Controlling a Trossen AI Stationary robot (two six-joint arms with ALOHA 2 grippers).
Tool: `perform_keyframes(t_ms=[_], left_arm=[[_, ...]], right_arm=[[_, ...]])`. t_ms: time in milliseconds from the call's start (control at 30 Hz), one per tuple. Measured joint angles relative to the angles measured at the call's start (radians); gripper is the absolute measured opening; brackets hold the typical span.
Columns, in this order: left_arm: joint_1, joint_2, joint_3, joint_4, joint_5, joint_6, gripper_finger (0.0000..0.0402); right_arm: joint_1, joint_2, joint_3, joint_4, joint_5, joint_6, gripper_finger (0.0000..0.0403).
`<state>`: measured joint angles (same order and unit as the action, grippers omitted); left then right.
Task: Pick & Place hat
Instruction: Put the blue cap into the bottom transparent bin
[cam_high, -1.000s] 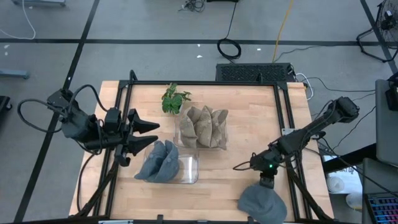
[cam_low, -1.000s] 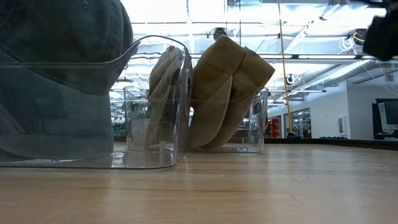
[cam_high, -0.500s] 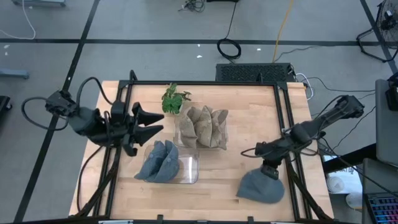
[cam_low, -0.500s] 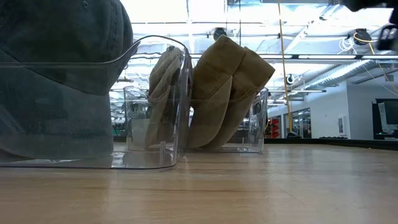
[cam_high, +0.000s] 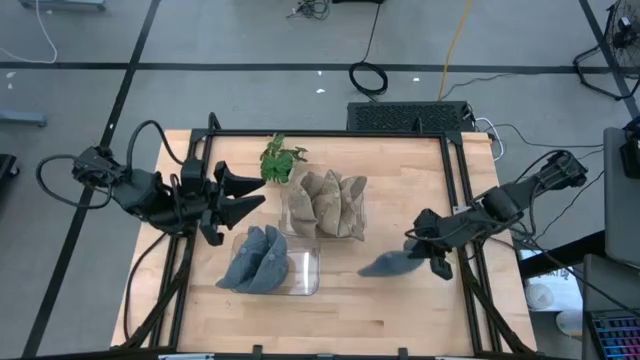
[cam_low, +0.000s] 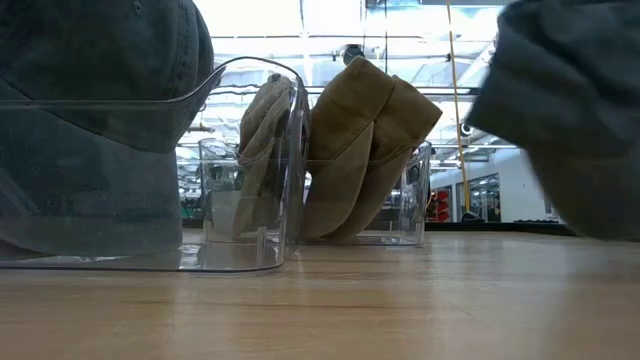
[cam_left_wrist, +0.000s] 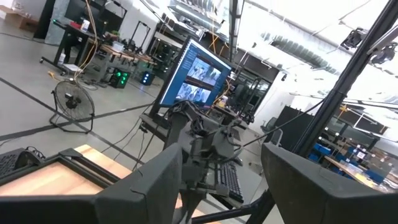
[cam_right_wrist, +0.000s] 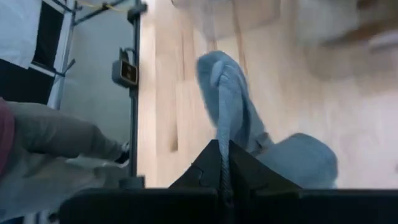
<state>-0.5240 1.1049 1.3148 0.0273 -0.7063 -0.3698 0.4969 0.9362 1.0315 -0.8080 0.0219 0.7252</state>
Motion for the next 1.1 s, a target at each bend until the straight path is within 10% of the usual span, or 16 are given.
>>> perform_keyframes(t_ms=[767,1100], left_arm=[[0.04,0.0,0.0,0.0,-0.106,0.03,0.023],[0.153,0.0,0.0,-0.001,0.029,0.105,0.023]], right_arm=[[-0.01,-0.034,0.004,0.608,0.306,-0.398,0.0],[-0.104,0.064,0.109,0.763,0.287,-0.509,0.0]])
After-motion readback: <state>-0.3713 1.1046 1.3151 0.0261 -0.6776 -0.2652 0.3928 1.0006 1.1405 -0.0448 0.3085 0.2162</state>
